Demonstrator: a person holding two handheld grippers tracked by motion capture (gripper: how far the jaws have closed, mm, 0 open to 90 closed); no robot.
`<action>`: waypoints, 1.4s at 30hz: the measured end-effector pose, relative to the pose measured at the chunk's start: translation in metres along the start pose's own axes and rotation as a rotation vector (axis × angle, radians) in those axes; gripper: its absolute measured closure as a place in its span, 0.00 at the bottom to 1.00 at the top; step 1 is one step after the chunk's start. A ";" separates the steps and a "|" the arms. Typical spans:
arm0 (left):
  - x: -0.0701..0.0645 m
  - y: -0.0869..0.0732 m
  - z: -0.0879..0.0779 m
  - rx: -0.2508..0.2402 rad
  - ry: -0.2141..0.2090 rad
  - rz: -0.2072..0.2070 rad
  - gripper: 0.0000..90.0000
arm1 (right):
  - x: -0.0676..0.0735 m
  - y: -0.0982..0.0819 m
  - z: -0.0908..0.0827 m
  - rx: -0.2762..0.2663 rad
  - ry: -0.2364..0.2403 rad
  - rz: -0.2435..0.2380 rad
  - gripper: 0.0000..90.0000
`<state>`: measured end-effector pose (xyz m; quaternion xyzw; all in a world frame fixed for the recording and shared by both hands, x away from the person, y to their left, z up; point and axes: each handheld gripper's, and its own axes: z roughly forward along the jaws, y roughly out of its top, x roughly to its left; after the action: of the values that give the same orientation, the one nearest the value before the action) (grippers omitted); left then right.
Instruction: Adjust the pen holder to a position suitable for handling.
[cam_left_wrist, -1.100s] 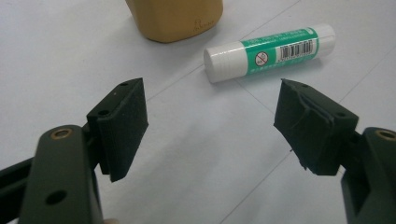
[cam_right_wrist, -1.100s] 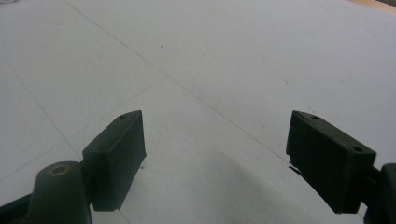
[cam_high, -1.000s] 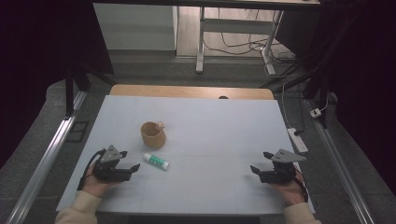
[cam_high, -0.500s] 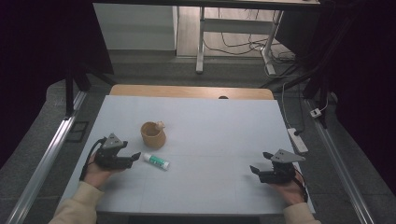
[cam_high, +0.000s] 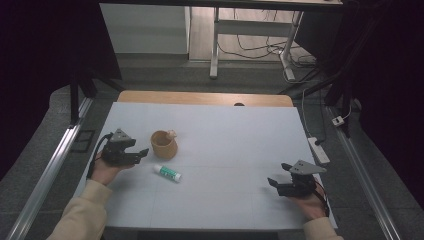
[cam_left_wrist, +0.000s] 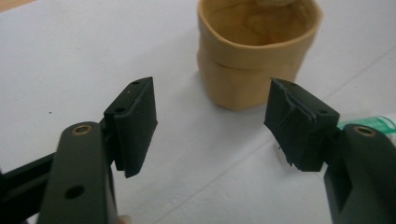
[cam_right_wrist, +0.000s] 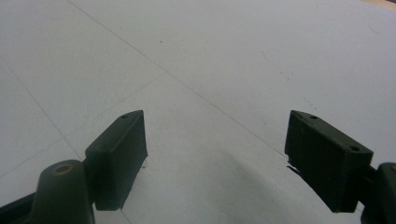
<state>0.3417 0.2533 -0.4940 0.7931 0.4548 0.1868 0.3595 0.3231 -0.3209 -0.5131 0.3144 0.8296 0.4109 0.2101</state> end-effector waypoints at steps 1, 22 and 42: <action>0.000 0.000 0.000 0.000 0.000 0.000 0.40 | 0.000 0.000 0.000 0.001 -0.001 0.000 0.23; 0.012 0.010 0.027 0.075 -0.034 0.029 0.92 | 0.001 -0.001 0.001 0.017 -0.007 -0.007 0.23; 0.009 0.011 0.045 0.105 -0.045 0.045 0.98 | 0.001 -0.002 0.001 0.020 -0.011 -0.006 0.23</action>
<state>0.3812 0.2391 -0.5163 0.8249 0.4376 0.1529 0.3235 0.3227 -0.3205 -0.5155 0.3162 0.8334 0.4001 0.2129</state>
